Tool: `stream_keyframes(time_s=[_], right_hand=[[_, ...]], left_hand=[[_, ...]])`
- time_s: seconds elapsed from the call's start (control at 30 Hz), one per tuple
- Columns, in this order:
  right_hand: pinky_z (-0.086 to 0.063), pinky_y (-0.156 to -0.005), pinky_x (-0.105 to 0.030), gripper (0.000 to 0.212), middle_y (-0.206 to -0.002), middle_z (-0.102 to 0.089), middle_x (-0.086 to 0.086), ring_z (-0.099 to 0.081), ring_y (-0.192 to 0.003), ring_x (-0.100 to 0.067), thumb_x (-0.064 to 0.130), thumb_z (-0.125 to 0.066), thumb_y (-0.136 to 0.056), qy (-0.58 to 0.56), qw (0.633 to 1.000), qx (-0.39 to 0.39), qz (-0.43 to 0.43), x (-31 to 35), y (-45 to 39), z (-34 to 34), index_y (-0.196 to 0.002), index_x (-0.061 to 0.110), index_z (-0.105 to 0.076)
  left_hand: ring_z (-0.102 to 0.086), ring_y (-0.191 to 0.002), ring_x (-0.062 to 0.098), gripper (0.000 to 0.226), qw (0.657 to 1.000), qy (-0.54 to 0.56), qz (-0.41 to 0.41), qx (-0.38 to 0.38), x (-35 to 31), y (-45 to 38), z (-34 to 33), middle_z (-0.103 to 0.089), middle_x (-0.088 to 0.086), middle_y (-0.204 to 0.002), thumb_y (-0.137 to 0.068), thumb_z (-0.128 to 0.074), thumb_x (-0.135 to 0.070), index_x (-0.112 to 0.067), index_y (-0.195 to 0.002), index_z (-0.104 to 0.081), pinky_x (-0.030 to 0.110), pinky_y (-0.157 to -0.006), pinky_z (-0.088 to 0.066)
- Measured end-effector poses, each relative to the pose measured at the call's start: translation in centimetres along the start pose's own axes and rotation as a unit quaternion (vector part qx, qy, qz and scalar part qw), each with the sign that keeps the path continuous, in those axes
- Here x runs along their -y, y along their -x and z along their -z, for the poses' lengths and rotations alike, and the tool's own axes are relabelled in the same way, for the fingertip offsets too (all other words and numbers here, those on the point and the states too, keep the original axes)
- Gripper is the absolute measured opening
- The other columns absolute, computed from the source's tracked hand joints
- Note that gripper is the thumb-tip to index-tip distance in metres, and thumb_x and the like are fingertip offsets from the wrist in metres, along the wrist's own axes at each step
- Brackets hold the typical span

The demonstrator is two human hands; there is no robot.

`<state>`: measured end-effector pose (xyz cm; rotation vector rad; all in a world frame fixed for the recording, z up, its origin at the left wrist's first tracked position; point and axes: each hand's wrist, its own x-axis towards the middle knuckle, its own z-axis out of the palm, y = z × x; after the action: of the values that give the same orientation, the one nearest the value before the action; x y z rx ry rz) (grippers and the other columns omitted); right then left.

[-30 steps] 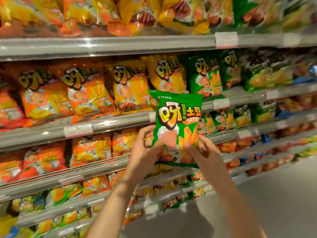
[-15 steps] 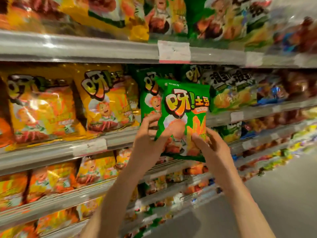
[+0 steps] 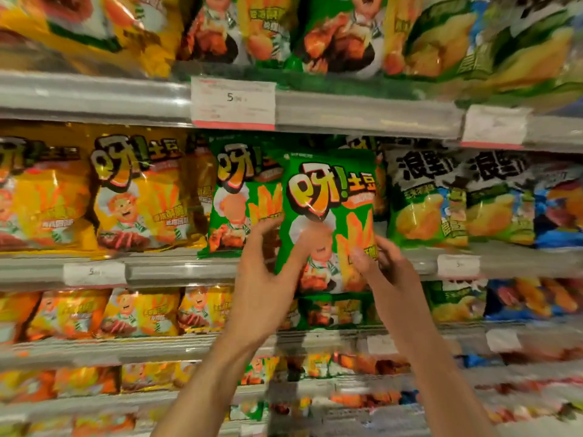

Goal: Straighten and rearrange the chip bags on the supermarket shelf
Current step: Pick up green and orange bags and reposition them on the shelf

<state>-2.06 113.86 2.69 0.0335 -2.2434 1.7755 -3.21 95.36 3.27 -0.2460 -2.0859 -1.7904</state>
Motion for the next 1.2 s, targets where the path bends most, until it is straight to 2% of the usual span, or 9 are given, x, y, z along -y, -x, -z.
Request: stream_keyframes(time_s=[0.07, 0.17, 0.23, 0.37, 0.43, 0.5, 0.67, 0.83, 1.2], right_hand=[[-0.048, -0.077, -0.012, 0.038, -0.096, -0.070, 0.035, -0.066, -0.094, 0.012, 0.051, -0.066, -0.082, -0.025, 0.999, 0.024, -0.011, -0.5, -1.2, 1.4, -0.119, 0.048, -0.056], [-0.048, -0.087, -0.020, 0.036, -0.108, -0.070, 0.033, -0.066, -0.102, 0.008, 0.051, -0.070, -0.081, -0.056, 0.997, 0.042, -0.021, -1.3, -2.3, 2.6, -0.115, 0.050, -0.058], [-0.049, -0.092, -0.023, 0.046, -0.117, -0.070, 0.025, -0.065, -0.111, 0.003, 0.054, -0.070, -0.079, -0.075, 0.996, 0.049, -0.015, -1.6, -2.9, 3.1, -0.124, 0.045, -0.060], [-0.052, -0.088, -0.016, 0.040, -0.115, -0.071, 0.023, -0.064, -0.111, 0.005, 0.048, -0.067, -0.083, -0.070, 0.996, 0.054, 0.012, -1.5, -4.4, 3.7, -0.122, 0.040, -0.060], [-0.047, -0.094, -0.019, 0.046, -0.114, -0.068, 0.025, -0.062, -0.106, 0.012, 0.054, -0.066, -0.079, -0.049, 0.998, 0.041, 0.016, -0.9, -5.4, 4.0, -0.122, 0.042, -0.056], [-0.045, -0.094, -0.021, 0.049, -0.111, -0.064, 0.027, -0.060, -0.098, 0.016, 0.057, -0.063, -0.079, -0.023, 0.999, 0.021, 0.021, -0.1, -6.5, 4.5, -0.124, 0.041, -0.052], [-0.039, -0.099, -0.026, 0.062, -0.118, -0.052, 0.028, -0.055, -0.111, 0.001, 0.052, -0.055, -0.096, 0.076, 0.996, 0.010, 0.052, 0.1, -8.6, 4.0, -0.150, 0.026, -0.037], [-0.030, -0.117, -0.039, 0.079, -0.157, -0.038, 0.009, -0.035, -0.144, -0.015, 0.067, -0.044, -0.095, 0.140, 0.989, 0.008, 0.045, -1.5, -8.5, 3.0, -0.159, 0.029, -0.016], [-0.036, -0.112, -0.037, 0.076, -0.156, -0.042, 0.005, -0.044, -0.141, -0.020, 0.061, -0.045, -0.097, 0.179, 0.982, 0.032, 0.052, -2.1, -8.9, 3.1, -0.159, 0.028, -0.014]], left_hand=[[-0.057, -0.113, -0.006, 0.053, 1.000, -0.011, 0.009, -0.011, -0.4, 0.0, -1.3, -0.061, -0.022, -0.122, -0.082, -0.063, -0.061, -0.040, -0.128, -0.049, 0.021, -0.097, -0.048], [-0.058, -0.112, -0.005, 0.057, 0.999, -0.043, 0.026, -0.011, -0.9, -0.2, -2.5, -0.060, -0.023, -0.122, -0.081, -0.061, -0.070, -0.043, -0.129, -0.047, 0.035, -0.096, -0.053], [-0.058, -0.107, -0.008, 0.053, 0.998, -0.063, 0.025, -0.009, -1.3, -0.5, -3.0, -0.059, -0.025, -0.120, -0.081, -0.060, -0.068, -0.045, -0.127, -0.046, 0.030, -0.093, -0.053], [-0.054, -0.104, -0.015, 0.052, 0.995, -0.102, -0.009, 0.004, -2.0, -1.6, -3.4, -0.055, -0.024, -0.122, -0.082, -0.058, -0.064, -0.041, -0.128, -0.044, 0.007, -0.080, -0.045], [-0.050, -0.105, -0.017, 0.049, 0.990, -0.138, -0.039, 0.000, -2.0, -2.3, -3.1, -0.050, -0.020, -0.124, -0.085, -0.059, -0.062, -0.040, -0.128, -0.047, 0.006, -0.082, -0.045], [-0.051, -0.103, -0.015, 0.042, 0.981, -0.175, -0.077, -0.018, -1.7, -3.2, -2.4, -0.049, -0.016, -0.121, -0.091, -0.063, -0.051, -0.033, -0.128, -0.053, 0.017, -0.084, -0.052], [-0.051, -0.119, 0.017, 0.036, 0.910, -0.352, -0.204, -0.082, 0.5, -6.4, 0.5, -0.053, 0.002, -0.125, -0.094, -0.064, -0.038, -0.020, -0.125, -0.060, 0.035, -0.097, -0.046], [-0.041, -0.135, 0.031, 0.044, 0.835, -0.464, -0.285, -0.085, 3.7, -7.5, 1.6, -0.048, 0.014, -0.142, -0.096, -0.061, -0.037, -0.012, -0.132, -0.059, 0.043, -0.108, -0.035], [-0.037, -0.138, 0.038, 0.049, 0.794, -0.506, -0.326, -0.085, 6.6, -8.8, 1.7, -0.043, 0.022, -0.147, -0.099, -0.057, -0.037, -0.011, -0.139, -0.051, 0.049, -0.111, -0.033]])
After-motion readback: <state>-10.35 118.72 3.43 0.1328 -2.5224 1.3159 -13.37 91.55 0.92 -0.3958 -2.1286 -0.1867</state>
